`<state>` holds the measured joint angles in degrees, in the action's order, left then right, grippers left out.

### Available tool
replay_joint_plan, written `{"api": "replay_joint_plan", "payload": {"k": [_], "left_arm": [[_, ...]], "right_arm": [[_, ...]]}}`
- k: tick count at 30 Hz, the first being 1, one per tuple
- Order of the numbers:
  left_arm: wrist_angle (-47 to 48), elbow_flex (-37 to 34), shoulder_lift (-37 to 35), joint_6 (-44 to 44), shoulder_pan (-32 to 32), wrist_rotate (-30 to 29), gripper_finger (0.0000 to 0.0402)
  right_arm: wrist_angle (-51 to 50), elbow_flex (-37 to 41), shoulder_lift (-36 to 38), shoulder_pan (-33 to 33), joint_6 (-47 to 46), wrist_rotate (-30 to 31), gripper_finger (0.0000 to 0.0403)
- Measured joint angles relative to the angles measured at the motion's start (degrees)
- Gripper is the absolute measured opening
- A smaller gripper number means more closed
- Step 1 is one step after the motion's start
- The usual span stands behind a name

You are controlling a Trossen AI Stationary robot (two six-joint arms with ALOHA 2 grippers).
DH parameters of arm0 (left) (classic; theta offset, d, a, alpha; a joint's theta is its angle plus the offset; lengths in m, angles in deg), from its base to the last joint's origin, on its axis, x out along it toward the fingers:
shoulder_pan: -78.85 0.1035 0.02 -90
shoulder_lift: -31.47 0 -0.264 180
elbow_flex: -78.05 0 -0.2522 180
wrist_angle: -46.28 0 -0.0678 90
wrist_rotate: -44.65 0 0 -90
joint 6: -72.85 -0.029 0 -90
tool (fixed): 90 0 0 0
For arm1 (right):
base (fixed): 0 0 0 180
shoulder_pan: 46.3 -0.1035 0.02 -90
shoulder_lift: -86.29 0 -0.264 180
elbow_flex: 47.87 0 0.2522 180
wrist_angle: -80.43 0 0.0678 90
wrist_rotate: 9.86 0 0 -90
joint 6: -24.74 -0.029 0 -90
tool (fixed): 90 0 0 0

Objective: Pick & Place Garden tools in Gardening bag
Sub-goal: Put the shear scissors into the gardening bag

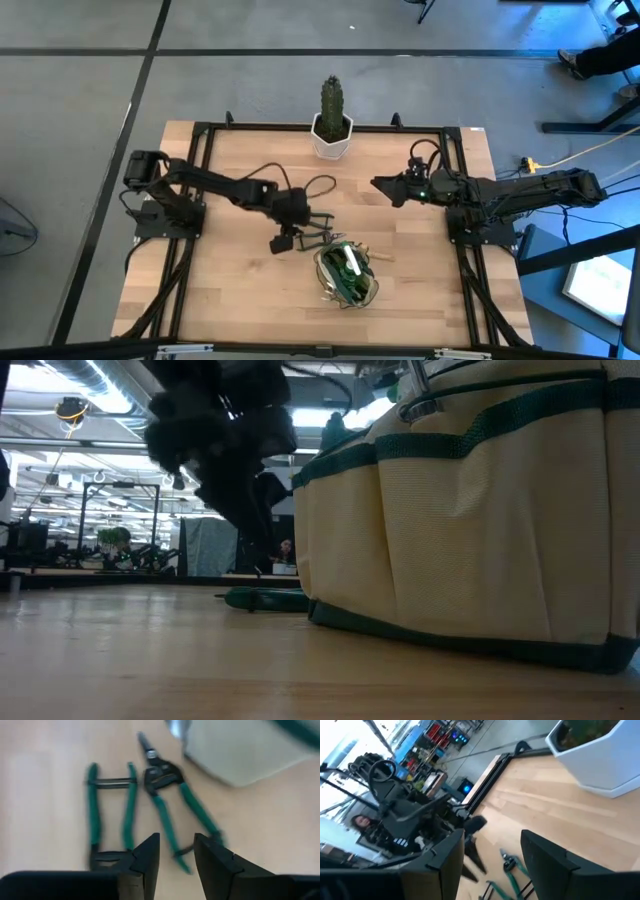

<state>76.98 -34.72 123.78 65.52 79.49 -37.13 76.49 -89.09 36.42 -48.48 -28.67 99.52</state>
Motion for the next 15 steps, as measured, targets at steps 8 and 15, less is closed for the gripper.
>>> {"api": "replay_joint_plan", "payload": {"k": [8,15], "left_arm": [[-4.3,0.1,1.9,10.4,-3.0,-5.3,0.0114],[-5.8,0.0,1.8,17.0,-5.3,-5.9,0.0114]], "right_arm": [[0.6,0.0,0.2,0.0,0.1,-8.1,0.0199],[0.8,0.0,0.4,0.0,2.9,-15.8,0.0199]]}}
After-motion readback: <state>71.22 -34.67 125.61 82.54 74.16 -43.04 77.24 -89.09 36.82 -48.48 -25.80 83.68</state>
